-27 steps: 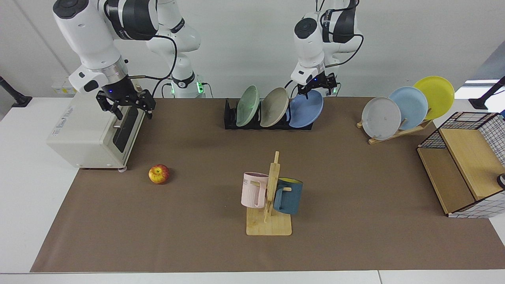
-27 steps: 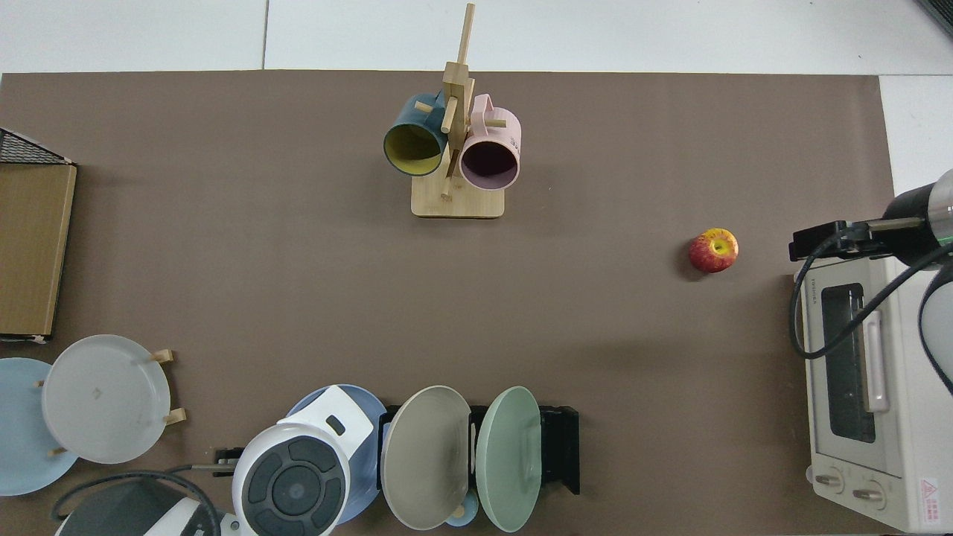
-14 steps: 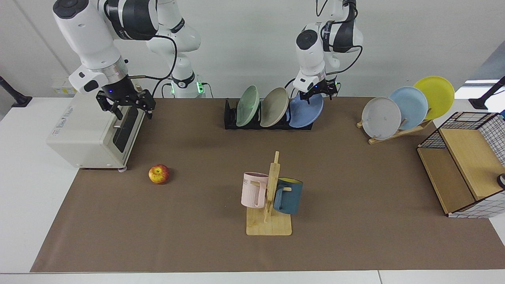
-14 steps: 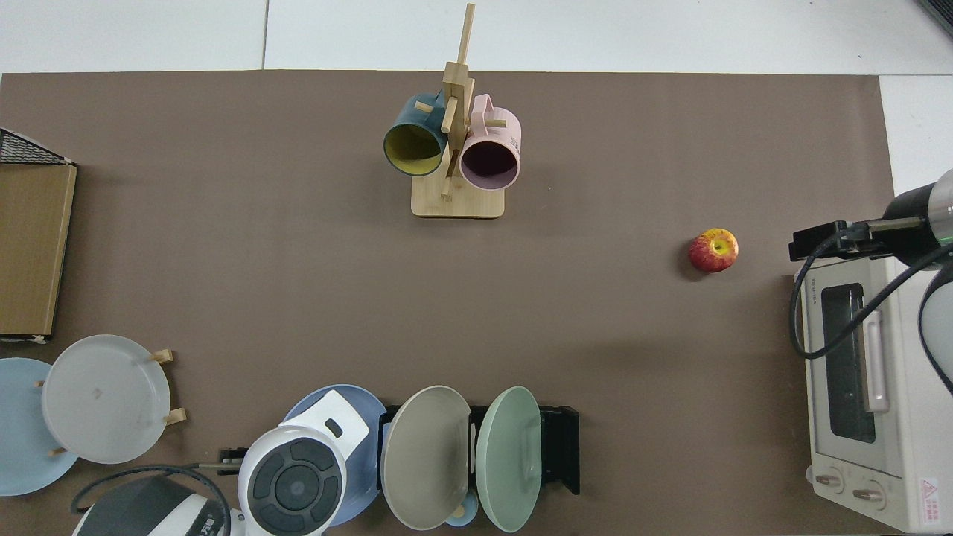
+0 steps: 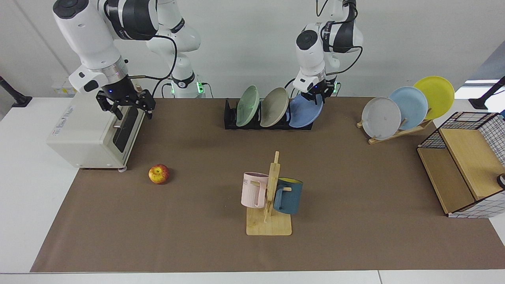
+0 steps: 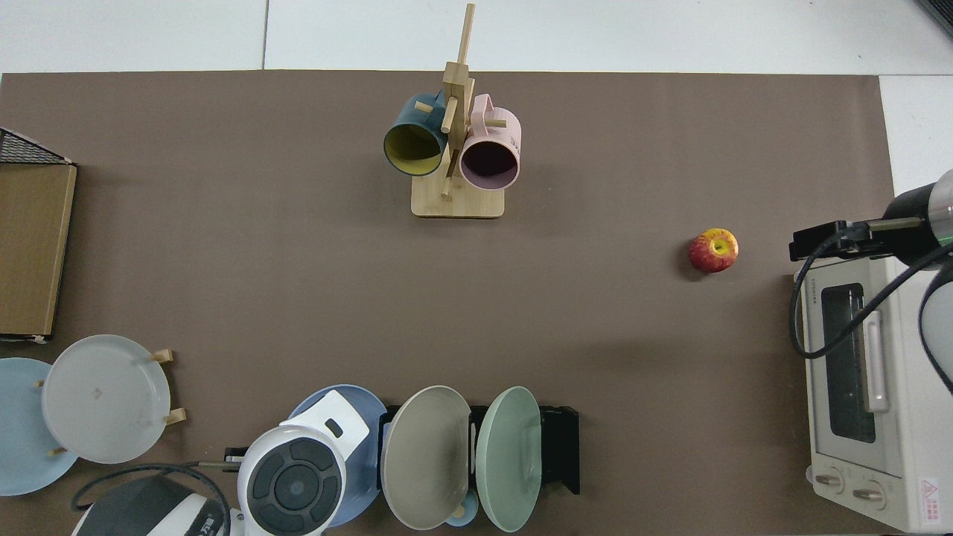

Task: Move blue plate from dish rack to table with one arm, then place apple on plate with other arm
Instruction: 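Grasp the blue plate with the left gripper while the right gripper reaches the apple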

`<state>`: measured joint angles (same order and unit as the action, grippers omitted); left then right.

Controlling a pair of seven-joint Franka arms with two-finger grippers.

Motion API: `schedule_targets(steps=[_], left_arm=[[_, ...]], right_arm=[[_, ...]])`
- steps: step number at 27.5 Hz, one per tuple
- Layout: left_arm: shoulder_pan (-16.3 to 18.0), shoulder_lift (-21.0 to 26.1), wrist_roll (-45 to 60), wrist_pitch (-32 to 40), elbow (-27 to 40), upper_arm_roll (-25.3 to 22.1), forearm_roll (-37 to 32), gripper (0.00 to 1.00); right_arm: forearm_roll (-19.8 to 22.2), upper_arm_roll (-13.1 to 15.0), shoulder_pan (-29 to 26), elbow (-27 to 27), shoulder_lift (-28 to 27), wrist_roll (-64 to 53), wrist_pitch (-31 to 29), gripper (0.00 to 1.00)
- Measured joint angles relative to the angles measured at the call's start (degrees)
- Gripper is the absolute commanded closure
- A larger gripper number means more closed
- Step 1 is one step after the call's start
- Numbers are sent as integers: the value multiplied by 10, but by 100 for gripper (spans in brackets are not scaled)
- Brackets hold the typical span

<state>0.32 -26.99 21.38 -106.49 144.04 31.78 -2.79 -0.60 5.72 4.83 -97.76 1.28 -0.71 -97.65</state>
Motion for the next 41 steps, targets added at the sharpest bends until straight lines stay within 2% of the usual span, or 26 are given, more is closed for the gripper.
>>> schedule_targets(steps=[11,23,36,41], left_arm=[[0,-1,-22,1,-7,4,-14,100],[0,-2,4,68,-52,58,-43,100],[2,-2,32,155,-118,75,-73,100],[17,2,33,166,-149,75,-73,100]], right_arm=[[0,-2,1,0,0,0,0,0],[0,-5,24,-8,-5,-33,-53,0],[0,-6,47,-24,-67,-85,-122,0],[0,-4,46,-37,-93,-102,-157,0]])
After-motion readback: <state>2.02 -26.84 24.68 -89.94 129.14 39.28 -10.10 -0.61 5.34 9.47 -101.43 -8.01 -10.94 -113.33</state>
